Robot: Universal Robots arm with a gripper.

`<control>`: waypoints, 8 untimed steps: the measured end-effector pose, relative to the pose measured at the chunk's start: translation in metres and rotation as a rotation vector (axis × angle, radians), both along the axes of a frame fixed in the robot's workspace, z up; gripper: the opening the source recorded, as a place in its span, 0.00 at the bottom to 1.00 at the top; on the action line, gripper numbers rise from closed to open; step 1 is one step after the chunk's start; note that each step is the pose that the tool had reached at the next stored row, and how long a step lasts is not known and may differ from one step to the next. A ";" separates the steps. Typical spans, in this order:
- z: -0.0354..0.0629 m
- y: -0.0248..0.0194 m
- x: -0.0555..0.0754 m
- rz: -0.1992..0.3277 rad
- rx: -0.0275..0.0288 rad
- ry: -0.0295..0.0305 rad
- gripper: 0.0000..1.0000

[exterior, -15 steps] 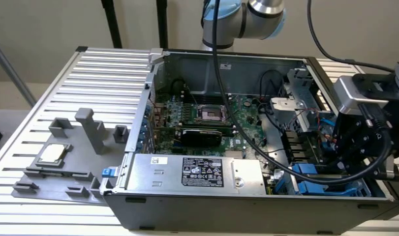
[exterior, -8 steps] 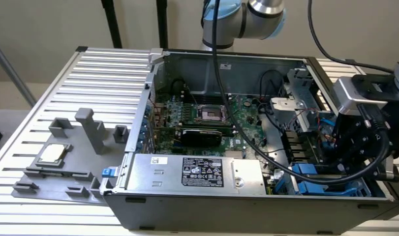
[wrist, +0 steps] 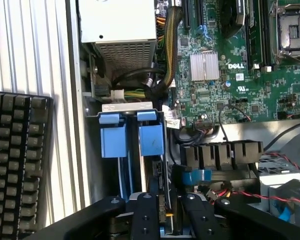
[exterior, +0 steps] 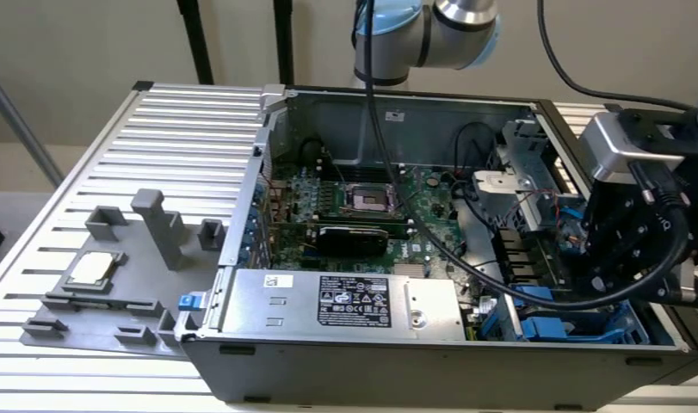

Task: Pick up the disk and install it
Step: 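Insert the first disk wire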

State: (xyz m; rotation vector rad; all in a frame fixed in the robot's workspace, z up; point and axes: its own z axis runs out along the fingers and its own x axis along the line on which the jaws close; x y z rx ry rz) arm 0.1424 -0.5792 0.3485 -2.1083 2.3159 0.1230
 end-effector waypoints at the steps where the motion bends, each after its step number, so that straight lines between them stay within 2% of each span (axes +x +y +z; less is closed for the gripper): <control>1: 0.0003 -0.0001 -0.003 0.000 0.0003 0.0000 0.25; 4: 0.0004 0.0000 -0.013 0.000 0.0010 -0.0001 0.25; 8: 0.0004 -0.0001 -0.013 0.000 0.0008 0.0000 0.25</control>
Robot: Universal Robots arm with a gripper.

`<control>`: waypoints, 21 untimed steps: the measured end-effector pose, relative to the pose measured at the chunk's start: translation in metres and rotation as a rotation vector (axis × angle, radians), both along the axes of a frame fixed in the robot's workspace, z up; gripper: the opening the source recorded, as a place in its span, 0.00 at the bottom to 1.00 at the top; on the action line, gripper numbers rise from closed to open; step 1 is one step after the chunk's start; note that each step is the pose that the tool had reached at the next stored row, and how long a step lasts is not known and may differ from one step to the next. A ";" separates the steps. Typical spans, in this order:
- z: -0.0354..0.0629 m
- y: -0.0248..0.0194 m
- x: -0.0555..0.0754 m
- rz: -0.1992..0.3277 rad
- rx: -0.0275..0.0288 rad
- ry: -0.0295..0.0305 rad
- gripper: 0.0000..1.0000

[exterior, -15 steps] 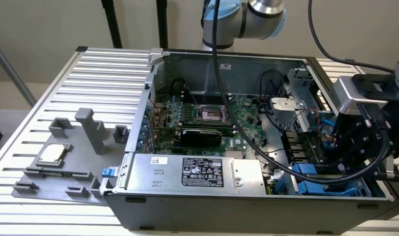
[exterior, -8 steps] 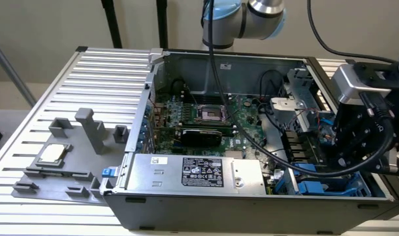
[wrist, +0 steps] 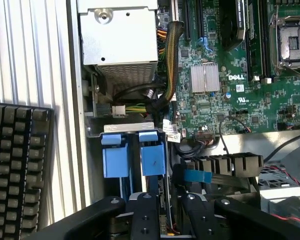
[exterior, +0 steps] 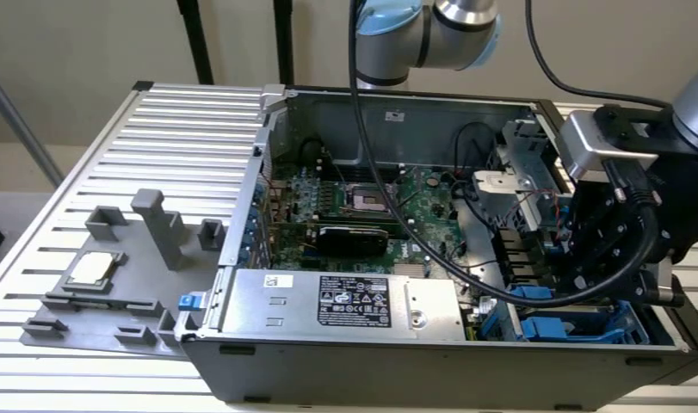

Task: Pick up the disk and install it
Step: 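Insert the first disk wire, then insert the second disk wire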

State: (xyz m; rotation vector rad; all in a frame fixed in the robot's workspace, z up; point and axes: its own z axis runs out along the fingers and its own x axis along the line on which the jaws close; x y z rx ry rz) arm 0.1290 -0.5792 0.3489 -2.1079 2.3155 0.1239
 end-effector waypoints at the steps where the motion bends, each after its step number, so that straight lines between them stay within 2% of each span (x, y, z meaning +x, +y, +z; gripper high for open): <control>1: 0.0000 0.0000 0.000 0.000 0.0000 0.0000 0.25; 15: 0.0003 0.0000 0.000 0.000 -0.0001 0.0000 0.25; 17: 0.0052 0.0001 0.001 0.000 0.0009 0.0008 0.25; 21: 0.0215 0.0001 0.004 0.000 0.0032 0.0022 0.25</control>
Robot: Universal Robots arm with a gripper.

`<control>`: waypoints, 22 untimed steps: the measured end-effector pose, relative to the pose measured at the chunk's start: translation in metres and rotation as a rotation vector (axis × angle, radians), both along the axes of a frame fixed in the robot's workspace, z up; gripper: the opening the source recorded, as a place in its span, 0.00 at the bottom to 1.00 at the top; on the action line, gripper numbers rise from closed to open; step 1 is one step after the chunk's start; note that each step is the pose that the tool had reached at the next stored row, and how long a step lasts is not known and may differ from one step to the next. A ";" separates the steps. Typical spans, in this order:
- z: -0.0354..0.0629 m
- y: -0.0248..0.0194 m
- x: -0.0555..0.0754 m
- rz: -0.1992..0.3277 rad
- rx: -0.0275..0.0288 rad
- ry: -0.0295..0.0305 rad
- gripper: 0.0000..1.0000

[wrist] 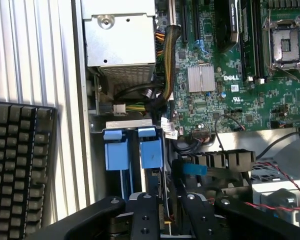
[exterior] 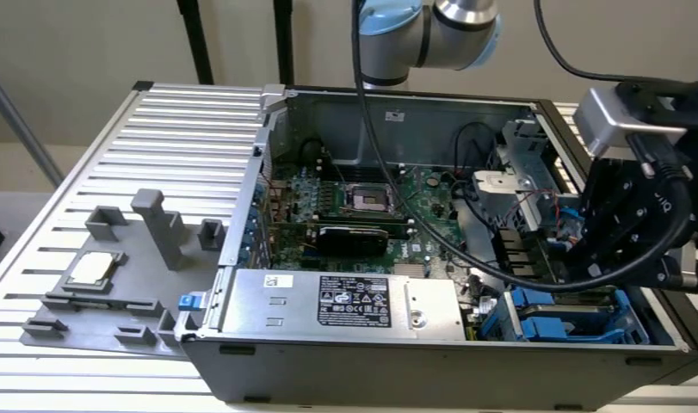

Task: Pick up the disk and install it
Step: 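Insert the second disk wire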

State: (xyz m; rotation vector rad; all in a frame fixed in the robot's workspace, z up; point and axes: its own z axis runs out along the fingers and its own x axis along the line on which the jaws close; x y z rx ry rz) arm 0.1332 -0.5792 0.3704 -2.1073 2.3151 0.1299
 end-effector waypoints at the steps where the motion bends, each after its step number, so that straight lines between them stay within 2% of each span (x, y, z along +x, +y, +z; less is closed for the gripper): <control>1: 0.0041 -0.0001 0.001 0.000 0.0001 0.0002 0.25; 5: 0.0191 0.0001 0.001 0.000 0.0003 0.0003 0.25; 9: 0.0206 0.0041 0.002 0.000 0.0003 0.0004 0.25; 11: 0.0200 0.0052 0.001 0.000 -0.0009 0.0004 0.25; 14: 0.0159 0.0071 0.001 0.000 -0.0079 0.0003 0.25; 22: 0.0029 0.0091 0.007 0.000 -0.0203 0.0004 0.25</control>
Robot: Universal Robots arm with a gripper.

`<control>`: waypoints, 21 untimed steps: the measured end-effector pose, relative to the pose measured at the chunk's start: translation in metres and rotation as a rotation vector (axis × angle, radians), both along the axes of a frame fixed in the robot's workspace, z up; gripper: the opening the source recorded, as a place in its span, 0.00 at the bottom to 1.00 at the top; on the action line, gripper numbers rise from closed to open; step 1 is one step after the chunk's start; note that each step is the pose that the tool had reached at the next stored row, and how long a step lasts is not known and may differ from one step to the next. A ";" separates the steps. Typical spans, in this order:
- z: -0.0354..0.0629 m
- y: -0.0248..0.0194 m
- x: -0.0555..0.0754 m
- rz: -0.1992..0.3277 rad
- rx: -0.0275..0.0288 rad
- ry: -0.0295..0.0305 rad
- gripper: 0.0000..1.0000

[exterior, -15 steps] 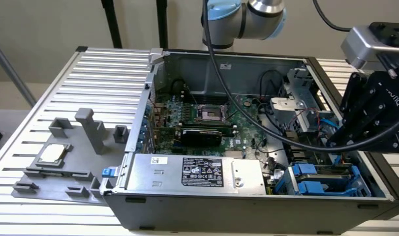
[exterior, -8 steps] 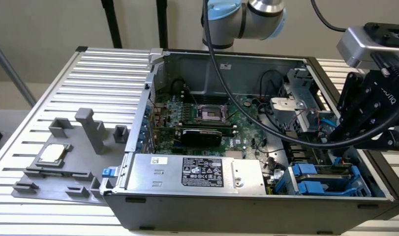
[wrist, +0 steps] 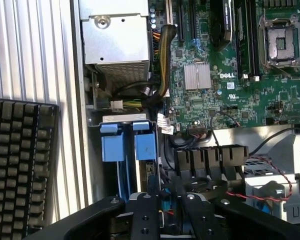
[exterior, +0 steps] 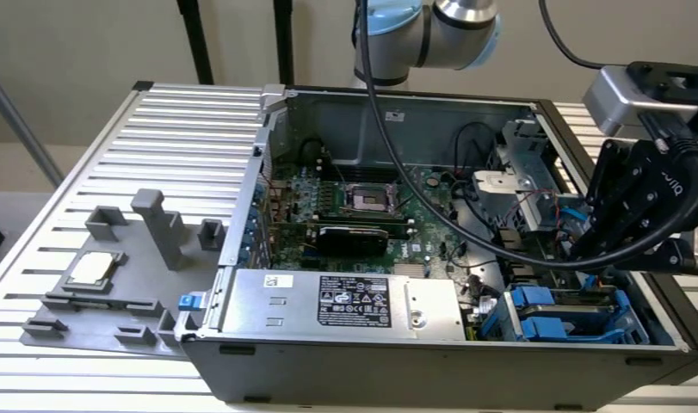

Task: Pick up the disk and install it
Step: 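Insert the second disk wire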

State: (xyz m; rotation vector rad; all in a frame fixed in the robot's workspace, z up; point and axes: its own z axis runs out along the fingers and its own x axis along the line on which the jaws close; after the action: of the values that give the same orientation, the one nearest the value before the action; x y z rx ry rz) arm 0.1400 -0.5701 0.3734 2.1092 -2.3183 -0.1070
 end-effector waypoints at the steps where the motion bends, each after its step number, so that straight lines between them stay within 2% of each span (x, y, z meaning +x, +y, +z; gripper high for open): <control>1: -0.0011 0.0004 0.001 0.000 -0.0021 0.0000 0.25; 7: -0.0045 0.0035 0.002 0.000 -0.0163 0.0011 0.23; 8: -0.0047 0.0037 0.002 0.000 -0.0170 0.0011 0.16; 10: -0.0048 0.0039 0.001 0.000 -0.0175 0.0012 0.16; 14: -0.0054 0.0039 -0.012 0.000 -0.0174 -0.0013 0.16; 16: -0.0082 0.0038 -0.015 0.000 -0.0172 -0.0067 0.16; 21: -0.0147 0.0038 -0.015 0.000 -0.0174 -0.0270 0.16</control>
State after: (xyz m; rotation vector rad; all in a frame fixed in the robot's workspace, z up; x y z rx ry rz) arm 0.1254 -0.5662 0.3587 2.1162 -2.3248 -0.0585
